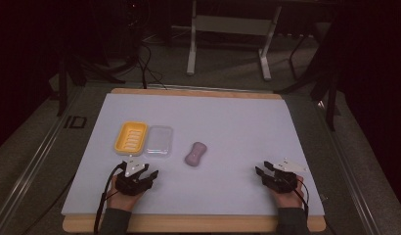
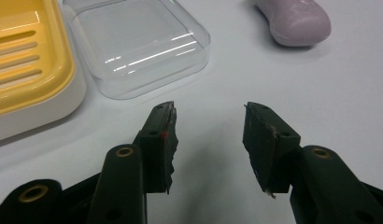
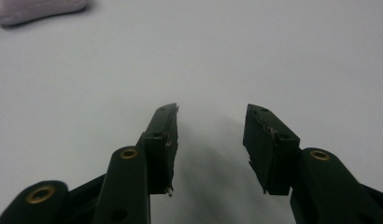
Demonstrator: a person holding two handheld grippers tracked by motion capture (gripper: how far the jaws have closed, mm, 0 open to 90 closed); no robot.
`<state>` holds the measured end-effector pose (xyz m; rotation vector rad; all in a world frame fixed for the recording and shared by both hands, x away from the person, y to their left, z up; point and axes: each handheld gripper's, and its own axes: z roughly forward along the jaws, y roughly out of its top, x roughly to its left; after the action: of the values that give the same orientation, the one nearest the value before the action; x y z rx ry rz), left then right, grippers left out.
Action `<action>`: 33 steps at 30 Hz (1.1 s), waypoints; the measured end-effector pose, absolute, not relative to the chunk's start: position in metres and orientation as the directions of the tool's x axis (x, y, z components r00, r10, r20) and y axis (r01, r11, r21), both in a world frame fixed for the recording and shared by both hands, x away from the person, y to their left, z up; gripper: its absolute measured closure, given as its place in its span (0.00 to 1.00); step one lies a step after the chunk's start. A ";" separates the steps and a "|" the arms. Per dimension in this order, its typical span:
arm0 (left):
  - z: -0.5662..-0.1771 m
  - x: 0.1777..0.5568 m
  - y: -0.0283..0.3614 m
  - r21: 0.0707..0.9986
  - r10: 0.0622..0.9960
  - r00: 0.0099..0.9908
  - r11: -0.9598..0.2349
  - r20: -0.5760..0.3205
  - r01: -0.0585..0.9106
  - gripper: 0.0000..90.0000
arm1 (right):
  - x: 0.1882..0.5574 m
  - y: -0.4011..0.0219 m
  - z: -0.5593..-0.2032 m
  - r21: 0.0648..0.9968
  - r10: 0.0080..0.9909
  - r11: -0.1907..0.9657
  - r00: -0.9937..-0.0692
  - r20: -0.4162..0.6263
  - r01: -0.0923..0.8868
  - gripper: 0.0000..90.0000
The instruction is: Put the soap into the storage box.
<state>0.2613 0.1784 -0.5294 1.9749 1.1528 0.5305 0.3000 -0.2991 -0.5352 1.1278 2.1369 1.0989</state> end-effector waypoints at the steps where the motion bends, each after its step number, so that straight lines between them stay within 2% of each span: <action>1: -0.529 0.262 0.178 0.788 0.863 0.505 -0.292 -0.027 0.542 0.60 | 0.300 -0.299 -0.535 0.827 0.838 0.337 -0.544 -0.046 0.450 0.61; 21: -0.523 0.266 0.181 0.774 0.875 0.481 -0.268 -0.054 0.574 0.60 | 0.299 -0.299 -0.535 0.830 0.839 0.339 -0.541 -0.054 0.442 0.59; 33: -0.507 0.273 0.175 0.778 0.856 0.514 -0.283 -0.059 0.561 0.60 | 0.299 -0.299 -0.535 0.831 0.841 0.338 -0.538 -0.056 0.441 0.59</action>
<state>0.2728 0.1751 -0.5066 1.9788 1.1574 0.4823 0.2987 -0.2986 -0.5351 1.1209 2.1238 1.0965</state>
